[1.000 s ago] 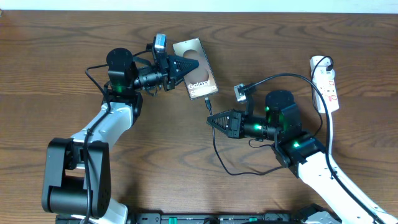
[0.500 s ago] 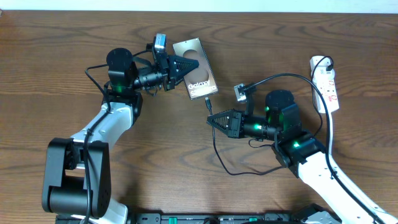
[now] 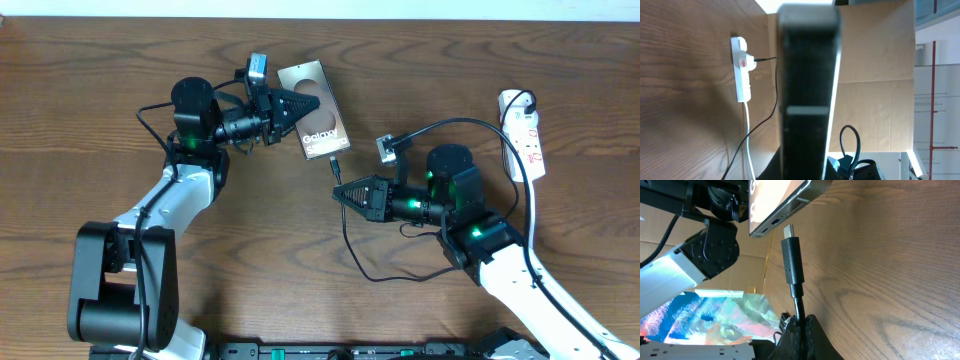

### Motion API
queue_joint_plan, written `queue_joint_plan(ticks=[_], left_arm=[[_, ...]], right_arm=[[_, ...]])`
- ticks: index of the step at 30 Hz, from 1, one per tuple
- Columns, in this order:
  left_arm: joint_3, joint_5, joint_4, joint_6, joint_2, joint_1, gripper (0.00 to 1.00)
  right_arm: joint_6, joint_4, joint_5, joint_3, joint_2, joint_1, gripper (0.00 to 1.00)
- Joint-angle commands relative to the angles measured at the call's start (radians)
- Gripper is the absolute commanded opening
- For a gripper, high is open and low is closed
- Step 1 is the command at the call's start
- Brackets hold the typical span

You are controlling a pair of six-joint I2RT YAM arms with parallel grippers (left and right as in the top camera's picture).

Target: Plug charger to phone and switch on socket

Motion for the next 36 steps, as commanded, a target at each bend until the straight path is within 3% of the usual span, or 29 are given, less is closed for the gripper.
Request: queue_joint_plan(ticks=[1,36], left_arm=[[0.014,0.001,0.015,0.018,-0.006,0.000,0.07],[0.014,0.017,0.015,0.047,-0.006,-0.013,0.07]], right_arm=[[0.009,0.003,0.000,-0.002,0.002,-0.006,0.01],[0.010,0.029,0.000,-0.002,0.002,-0.006,0.01]])
